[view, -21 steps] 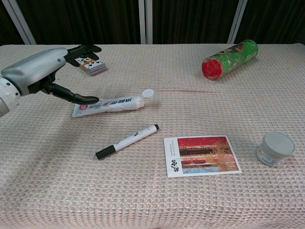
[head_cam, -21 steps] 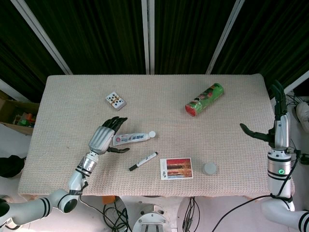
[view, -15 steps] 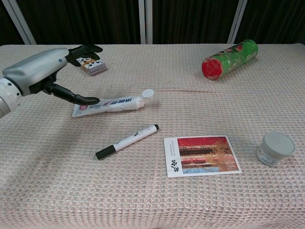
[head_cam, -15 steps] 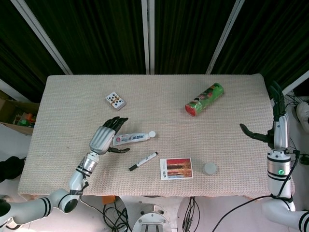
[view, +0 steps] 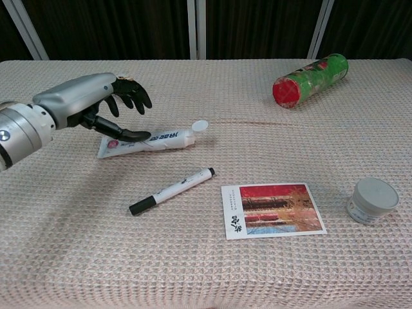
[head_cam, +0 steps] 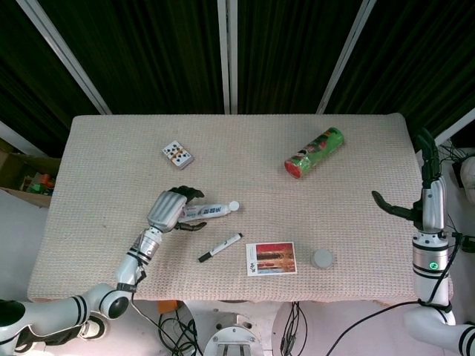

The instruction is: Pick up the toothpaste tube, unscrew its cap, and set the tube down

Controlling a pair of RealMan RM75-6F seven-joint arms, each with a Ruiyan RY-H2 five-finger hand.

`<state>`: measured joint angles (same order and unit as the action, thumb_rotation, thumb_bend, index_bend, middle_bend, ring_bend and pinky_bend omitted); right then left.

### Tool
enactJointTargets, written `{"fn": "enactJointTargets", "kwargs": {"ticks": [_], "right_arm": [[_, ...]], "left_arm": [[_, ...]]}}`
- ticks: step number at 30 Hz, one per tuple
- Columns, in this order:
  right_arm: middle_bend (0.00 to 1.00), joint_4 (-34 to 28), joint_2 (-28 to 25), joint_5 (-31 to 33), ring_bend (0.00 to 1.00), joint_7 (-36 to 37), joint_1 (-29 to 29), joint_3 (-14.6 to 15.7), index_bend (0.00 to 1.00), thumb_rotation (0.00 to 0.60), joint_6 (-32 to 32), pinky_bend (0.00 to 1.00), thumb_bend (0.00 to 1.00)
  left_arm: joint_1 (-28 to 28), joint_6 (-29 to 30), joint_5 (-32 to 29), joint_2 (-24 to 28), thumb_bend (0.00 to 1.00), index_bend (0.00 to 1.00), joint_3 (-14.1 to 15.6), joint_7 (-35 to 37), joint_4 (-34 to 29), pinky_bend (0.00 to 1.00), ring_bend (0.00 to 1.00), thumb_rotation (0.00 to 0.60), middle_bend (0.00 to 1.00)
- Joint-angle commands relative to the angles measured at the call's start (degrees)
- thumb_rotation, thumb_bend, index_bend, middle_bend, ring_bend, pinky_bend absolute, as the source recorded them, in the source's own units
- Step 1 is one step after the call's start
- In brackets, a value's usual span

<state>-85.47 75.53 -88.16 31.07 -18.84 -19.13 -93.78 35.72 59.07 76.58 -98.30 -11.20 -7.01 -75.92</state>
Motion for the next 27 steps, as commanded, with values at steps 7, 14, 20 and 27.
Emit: {"fn": "enactJointTargets", "kwargs": {"ticks": [7,14,20,27], "right_arm": [[0.00,0.5,-0.2,0.3,0.00,0.2,0.6,0.2,0.00,0.356,-1.2,0.00,0.16],[0.00,0.8,-0.1,0.4,0.00,0.7,0.5,0.5,0.00,0.356,-1.2,0.00,0.16],[0.00,0.9,0.2,0.6,0.00,0.7,0.4,0.4,0.00,0.356,-1.4,0.00,0.16],[0.00,0.9,0.1,1.0,0.00,0.9,0.7,0.5,0.00,0.356,-1.6,0.00,0.16]], "left_arm": [[2.9,-5.0,-6.6,-2.5,0.21,0.38,-0.6,-6.8,2.6,0.41,0.31,0.305,0.37],[2.7,-5.3,-9.0,-2.0,0.22,0.38,0.0,-8.5,3.0,0.41,0.31,0.303,0.38],[3.1,-5.9,-10.1,-2.0,0.23,0.39,0.3,-9.0,3.2,0.41,0.32,0.305,0.40],[3.9,-5.9,-10.5,-3.5,0.23,0.41,0.6,-10.0,5.1,0.43,0.35,0.361,0.43]]}}
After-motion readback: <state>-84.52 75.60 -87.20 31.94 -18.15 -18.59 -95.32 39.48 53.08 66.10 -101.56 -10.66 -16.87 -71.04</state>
